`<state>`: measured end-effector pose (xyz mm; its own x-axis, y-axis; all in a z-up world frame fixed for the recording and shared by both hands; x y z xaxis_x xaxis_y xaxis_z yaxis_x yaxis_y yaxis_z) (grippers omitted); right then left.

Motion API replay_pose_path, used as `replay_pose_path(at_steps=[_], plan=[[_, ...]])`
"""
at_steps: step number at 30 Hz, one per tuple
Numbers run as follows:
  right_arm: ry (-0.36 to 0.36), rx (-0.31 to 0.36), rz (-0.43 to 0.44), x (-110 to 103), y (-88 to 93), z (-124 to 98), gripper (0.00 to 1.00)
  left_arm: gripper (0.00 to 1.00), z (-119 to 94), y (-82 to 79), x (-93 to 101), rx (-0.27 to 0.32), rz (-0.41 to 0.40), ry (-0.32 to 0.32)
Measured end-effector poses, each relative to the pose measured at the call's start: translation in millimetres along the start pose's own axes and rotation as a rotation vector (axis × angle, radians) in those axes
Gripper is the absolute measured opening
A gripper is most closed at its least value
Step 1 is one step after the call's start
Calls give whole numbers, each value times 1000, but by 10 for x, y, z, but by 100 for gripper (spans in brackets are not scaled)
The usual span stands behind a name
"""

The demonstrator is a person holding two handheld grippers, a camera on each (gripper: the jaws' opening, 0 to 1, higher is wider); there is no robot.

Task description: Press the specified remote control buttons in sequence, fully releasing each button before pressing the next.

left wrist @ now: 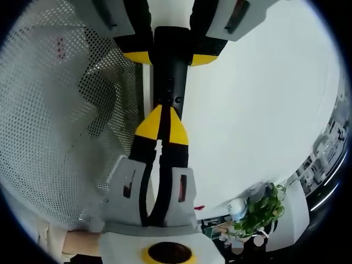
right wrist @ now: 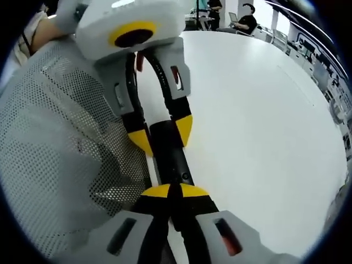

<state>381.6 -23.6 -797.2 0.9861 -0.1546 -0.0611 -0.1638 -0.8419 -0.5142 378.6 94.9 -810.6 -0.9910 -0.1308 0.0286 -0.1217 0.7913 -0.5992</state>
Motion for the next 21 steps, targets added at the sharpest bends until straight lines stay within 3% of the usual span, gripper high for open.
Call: replay_pose_path(at_steps=[21], plan=[[-27,1,-45,1,30,-8,6,25,-5,7,-8,7,4,12]])
Point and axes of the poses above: the point that each gripper's makers call its tool centre point, and the gripper's own axes: z roughly forward along the fingers, x roughly to its right, y roughly out of its underside, the point moved 8 cm from there along -z, roughly backward along the fingers, and after that the axes turned 3 degrees about x, right-handed, at the moved point
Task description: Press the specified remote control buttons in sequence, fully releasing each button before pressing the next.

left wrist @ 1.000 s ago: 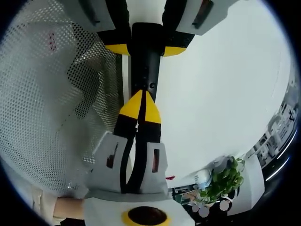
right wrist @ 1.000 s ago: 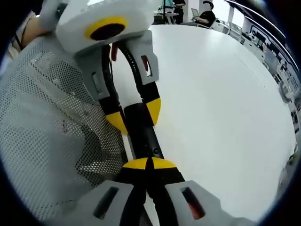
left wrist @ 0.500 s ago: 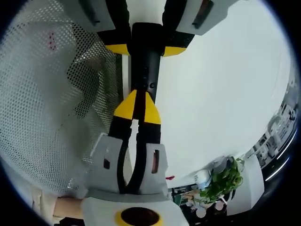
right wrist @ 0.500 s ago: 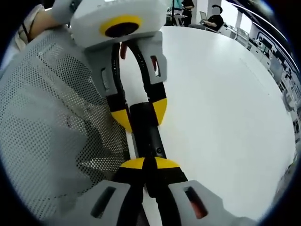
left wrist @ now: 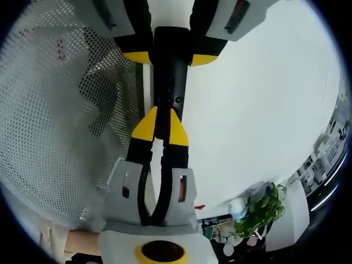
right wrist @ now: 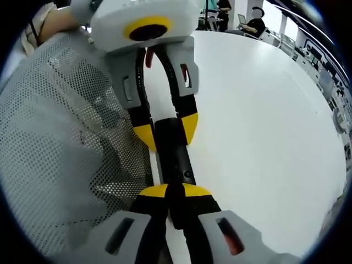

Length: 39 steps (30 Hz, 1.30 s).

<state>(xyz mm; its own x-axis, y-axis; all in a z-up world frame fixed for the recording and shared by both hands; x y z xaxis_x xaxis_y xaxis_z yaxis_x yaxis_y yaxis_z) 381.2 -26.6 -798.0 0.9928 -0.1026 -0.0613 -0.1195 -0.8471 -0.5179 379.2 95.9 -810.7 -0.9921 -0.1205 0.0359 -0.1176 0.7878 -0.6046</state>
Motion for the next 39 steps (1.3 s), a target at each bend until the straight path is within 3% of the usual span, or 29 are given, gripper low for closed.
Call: replay_pose_path(at_steps=[10,15,20,39], plan=[[0,-7,-18,11,-6,7,4,24,0,-1,-7,0,2,7],[-5,17,16,32,17,-5,4,24,0,-5,-3,-5,5,4],[-26,19,12,-20,8,-9,11,24,1,-4,0,-4,3,2],[-15,-26,-27,-38,25,-27,13,24,-1,-7,6,-7,2,-3]])
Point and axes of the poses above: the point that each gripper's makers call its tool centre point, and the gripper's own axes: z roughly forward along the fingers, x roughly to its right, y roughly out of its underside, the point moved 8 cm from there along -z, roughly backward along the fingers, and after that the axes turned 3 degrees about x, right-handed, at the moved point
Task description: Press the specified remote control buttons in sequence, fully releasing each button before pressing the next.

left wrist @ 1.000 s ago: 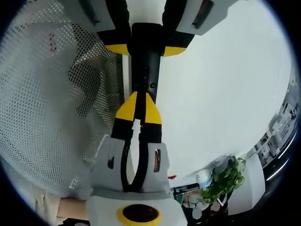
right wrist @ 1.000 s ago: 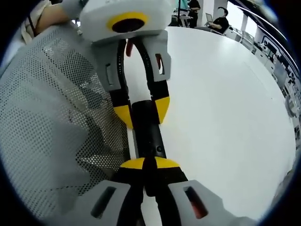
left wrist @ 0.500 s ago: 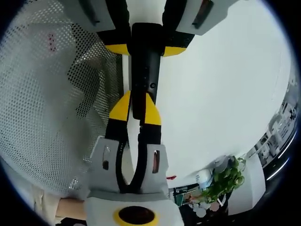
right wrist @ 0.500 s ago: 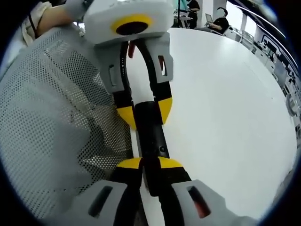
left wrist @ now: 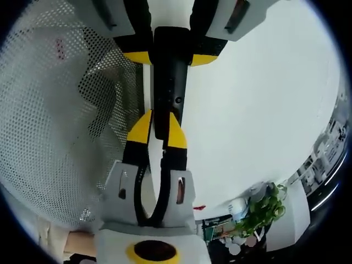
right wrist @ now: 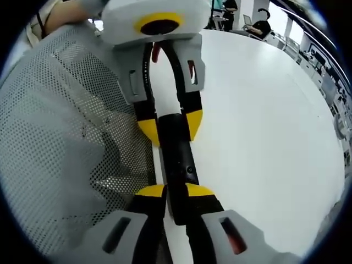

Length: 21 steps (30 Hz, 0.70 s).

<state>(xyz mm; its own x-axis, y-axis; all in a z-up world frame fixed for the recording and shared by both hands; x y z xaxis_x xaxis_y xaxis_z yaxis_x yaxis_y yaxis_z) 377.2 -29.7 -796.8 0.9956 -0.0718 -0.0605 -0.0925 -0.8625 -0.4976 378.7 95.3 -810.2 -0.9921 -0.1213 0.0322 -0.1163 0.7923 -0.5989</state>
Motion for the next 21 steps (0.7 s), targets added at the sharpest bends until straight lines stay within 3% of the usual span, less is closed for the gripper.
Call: replay_pose_path(at_steps=[3,12,17,21], plan=[[29,-16,-41,18,-8,14,7,24,-1,-2,-1,0,1,2],[40,-41,-114,-18,-29,28,8,25,4,2,-5,1,5,5],[51,-47,-127,-20,-29,25,8,25,3,0,-3,0,8,6],[50,-30,-90,-1,-17,15,8,25,2,-3,-2,-1,7,6]])
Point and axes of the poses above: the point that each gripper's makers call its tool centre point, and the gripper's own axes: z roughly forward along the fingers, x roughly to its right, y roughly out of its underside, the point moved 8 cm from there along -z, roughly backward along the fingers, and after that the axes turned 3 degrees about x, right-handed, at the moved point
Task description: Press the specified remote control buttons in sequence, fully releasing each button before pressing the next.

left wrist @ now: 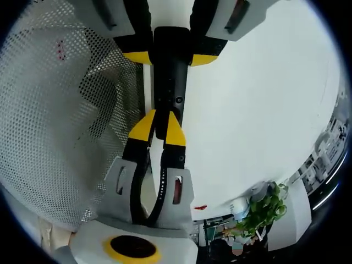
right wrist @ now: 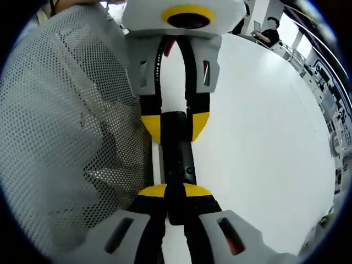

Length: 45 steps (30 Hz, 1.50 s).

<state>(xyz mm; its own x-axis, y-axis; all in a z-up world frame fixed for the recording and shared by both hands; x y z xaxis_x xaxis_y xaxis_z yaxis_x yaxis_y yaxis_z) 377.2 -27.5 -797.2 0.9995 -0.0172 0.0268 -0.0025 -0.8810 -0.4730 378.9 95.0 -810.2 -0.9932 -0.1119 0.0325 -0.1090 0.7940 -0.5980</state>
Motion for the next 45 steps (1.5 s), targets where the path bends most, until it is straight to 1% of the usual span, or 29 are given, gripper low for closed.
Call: replay_pose_path(at_steps=[3,5,12,16,19,21,24,28,33,37,39,40,42,45], plan=[[-18,11,43,2,0,-9,10,25,1,0,0,-1,0,-2],[-20,10,46,-12,0,-7,12,25,1,-1,3,-2,1,-4],[-14,-11,4,-37,-15,-8,13,25,1,-3,5,-4,2,-8],[9,-38,-28,-18,1,-18,13,25,3,0,5,-4,3,-9],[-4,-33,-22,-33,2,-19,16,25,2,-1,5,-3,1,-8],[-1,-34,-24,-33,0,-18,16,25,1,-1,5,-2,1,-8],[10,-41,-52,-29,2,-7,14,25,0,-2,6,-2,1,-8],[11,-39,-60,-35,7,-6,15,24,3,0,3,1,-2,-6],[20,-43,-90,-30,5,0,14,24,0,1,3,1,-2,-4],[23,-32,-79,-29,11,-3,13,24,3,-5,8,-9,7,-7],[21,-25,-55,-16,13,-6,13,24,6,-8,10,-12,12,-10],[16,-10,-22,-8,22,-9,13,24,5,-7,8,-11,11,-9],[6,9,8,9,40,-17,13,24,2,-5,6,-7,6,-8],[2,14,27,16,40,-21,13,24,6,-4,7,-8,8,-9]])
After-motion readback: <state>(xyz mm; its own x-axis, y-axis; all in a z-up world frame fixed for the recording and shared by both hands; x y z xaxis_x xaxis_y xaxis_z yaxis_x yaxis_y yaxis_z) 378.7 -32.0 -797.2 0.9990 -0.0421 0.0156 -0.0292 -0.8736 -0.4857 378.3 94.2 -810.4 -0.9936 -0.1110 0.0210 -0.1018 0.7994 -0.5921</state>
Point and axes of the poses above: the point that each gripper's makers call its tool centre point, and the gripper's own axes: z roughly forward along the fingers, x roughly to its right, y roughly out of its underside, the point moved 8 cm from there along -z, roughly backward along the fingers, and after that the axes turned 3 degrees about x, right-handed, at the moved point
